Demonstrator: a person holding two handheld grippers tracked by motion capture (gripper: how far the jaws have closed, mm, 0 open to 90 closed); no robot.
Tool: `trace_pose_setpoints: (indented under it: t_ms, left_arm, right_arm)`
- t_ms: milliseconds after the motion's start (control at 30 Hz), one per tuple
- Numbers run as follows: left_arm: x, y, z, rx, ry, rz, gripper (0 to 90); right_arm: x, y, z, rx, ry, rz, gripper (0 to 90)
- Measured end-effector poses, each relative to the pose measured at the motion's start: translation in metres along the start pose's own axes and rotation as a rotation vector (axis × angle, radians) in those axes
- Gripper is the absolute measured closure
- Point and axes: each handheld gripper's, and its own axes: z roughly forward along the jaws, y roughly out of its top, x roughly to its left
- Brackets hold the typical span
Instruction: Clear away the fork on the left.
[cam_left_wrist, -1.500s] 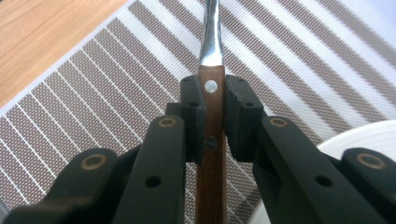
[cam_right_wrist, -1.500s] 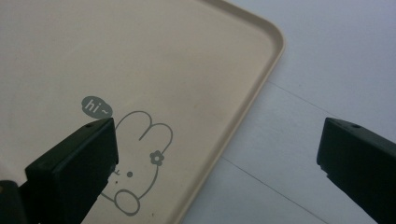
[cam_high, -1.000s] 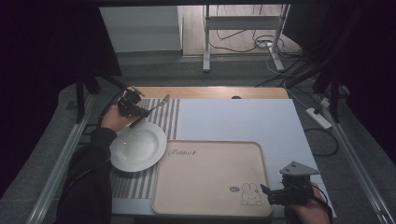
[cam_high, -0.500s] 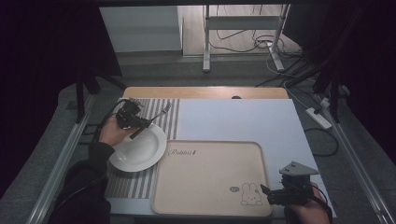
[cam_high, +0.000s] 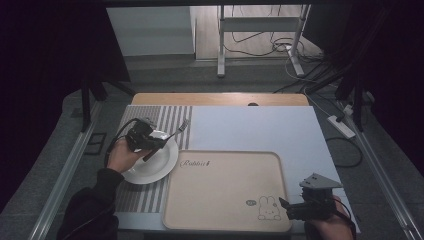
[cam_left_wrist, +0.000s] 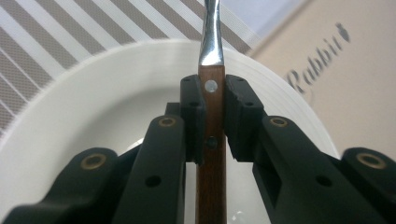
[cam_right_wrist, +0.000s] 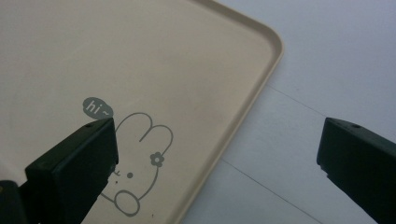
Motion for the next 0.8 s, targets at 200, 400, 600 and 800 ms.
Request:
trace_pose_setpoints:
  t_ms: [200,400,600,800]
  left_arm:
    - [-0.017,-0.01,-0.001,0.011,0.001,-0.002,77.8]
    - [-0.037,-0.017,-0.004,0.009,-0.001,-0.001,77.8]
    - [-0.057,-0.019,-0.004,0.008,0.001,0.008,77.8]
    - [-0.074,-0.021,-0.001,0.009,-0.012,-0.002,77.8]
  right_arm:
    - [0.0,0.0,-0.001,-0.005,0.003,-0.007,0.0]
    - [0.001,0.0,-0.001,-0.008,0.004,-0.015,0.0]
    - [0.003,0.0,-0.001,-0.007,0.002,-0.029,0.0]
    - [0.003,0.0,-0.001,-0.005,0.003,-0.034,0.0]
